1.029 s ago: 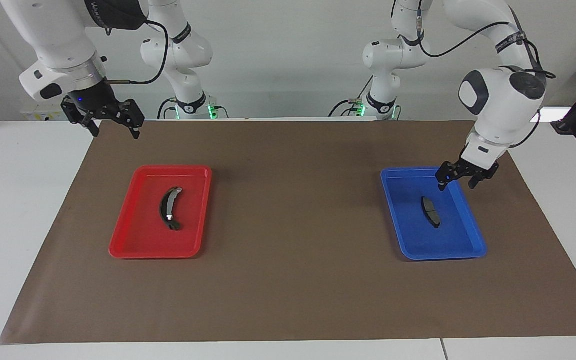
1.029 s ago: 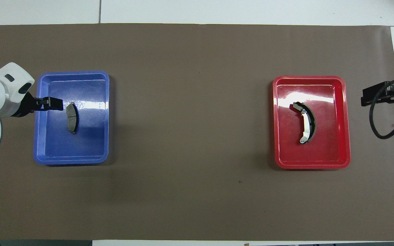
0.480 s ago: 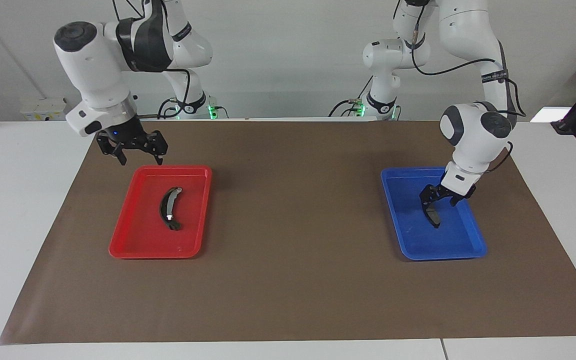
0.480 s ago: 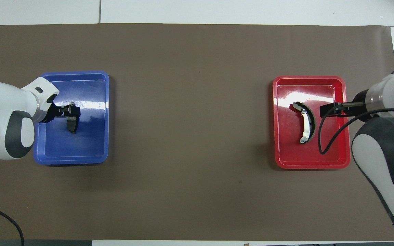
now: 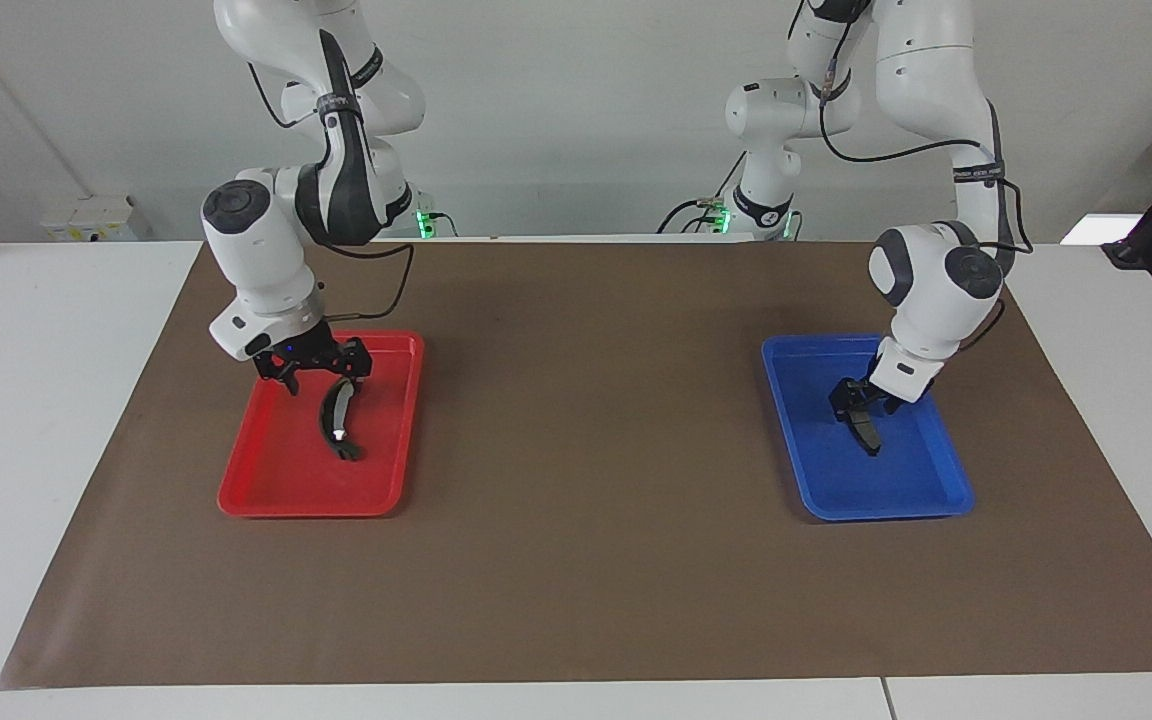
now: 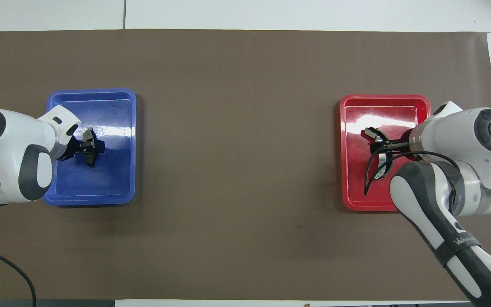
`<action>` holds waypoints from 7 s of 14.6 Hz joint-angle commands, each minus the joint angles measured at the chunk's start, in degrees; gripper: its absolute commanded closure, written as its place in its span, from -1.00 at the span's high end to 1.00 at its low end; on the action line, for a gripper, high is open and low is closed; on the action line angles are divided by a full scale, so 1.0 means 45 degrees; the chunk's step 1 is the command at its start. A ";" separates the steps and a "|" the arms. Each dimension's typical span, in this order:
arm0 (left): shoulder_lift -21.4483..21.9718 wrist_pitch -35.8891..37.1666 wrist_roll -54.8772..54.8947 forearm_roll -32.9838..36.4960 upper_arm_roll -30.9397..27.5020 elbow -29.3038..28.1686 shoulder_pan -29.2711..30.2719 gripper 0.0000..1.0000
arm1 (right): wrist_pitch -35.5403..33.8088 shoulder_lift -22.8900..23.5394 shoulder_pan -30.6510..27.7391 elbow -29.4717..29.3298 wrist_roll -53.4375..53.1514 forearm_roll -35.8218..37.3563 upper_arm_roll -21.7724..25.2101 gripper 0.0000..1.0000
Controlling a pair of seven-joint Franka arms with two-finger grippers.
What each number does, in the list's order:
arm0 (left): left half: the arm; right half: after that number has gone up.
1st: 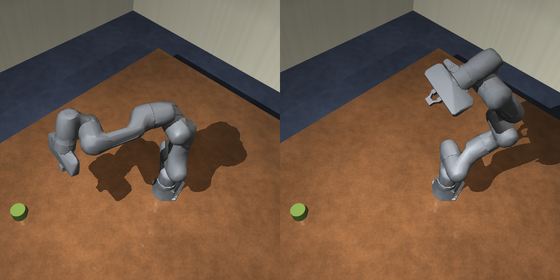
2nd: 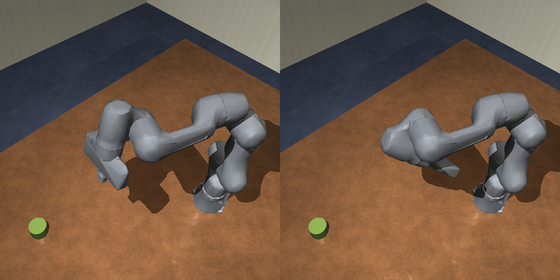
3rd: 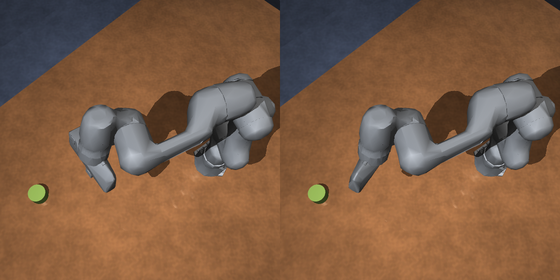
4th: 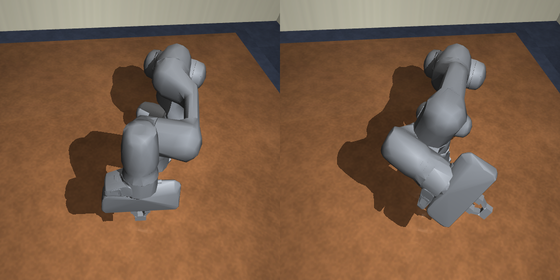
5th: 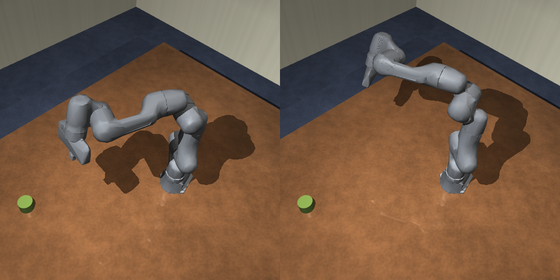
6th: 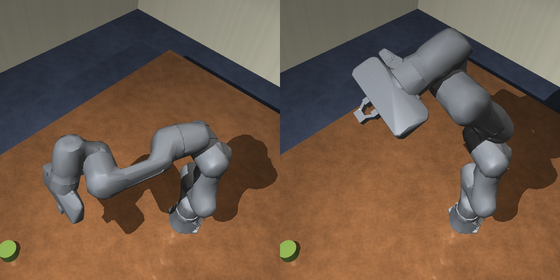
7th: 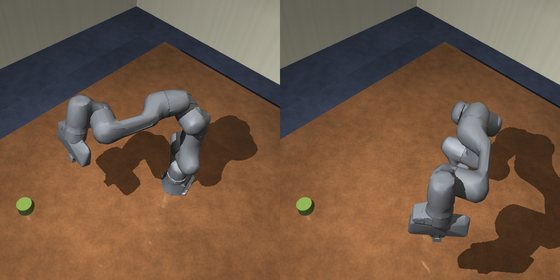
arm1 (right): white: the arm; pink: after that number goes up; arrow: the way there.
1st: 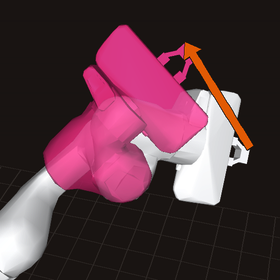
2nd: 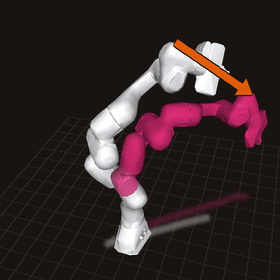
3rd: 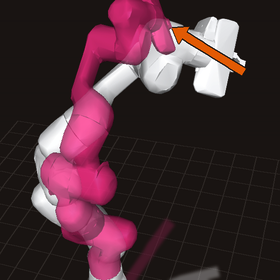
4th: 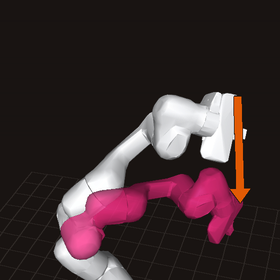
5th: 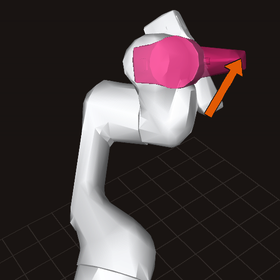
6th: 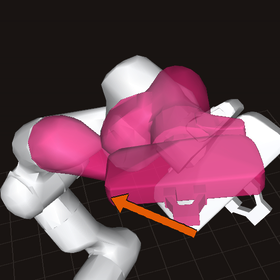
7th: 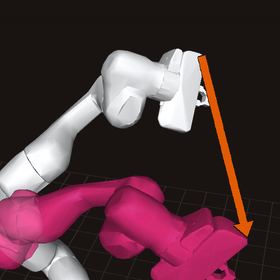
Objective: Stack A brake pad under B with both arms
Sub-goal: 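Close the left gripper on the pad while the right gripper grips the shoe, then lift the flat brake pad with the left gripper toward the table center, then set the pad down with the left gripper while the right gripper carries the shoe, then lower the curved brake shoe onto the flat pad with the right gripper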
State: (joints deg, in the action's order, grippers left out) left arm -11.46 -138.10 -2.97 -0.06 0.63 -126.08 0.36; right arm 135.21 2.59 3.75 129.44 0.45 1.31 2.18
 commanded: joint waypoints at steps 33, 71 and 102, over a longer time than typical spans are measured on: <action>-0.2023 -0.0892 -0.4633 -0.0104 0.0036 0.2959 -0.8108 -0.93 | -0.1644 0.0830 -0.0287 -0.1789 0.0446 -0.0271 -0.0095 -1.00; 0.3231 1.0280 0.4000 0.0053 -0.0120 0.6318 0.0700 1.00 | -0.1902 0.6904 0.7799 -0.9273 -1.0297 -0.0486 -0.0192 -1.00; 0.3250 0.9772 0.1793 0.0072 -0.0042 0.6298 0.0759 1.00 | -0.1841 0.6246 0.7800 -0.9039 -1.0178 -0.0115 -0.0037 1.00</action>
State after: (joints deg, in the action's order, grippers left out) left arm 1.58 -93.54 5.81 -0.12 0.33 -96.02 3.49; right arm 129.60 34.25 40.06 88.28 -45.77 -0.08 1.82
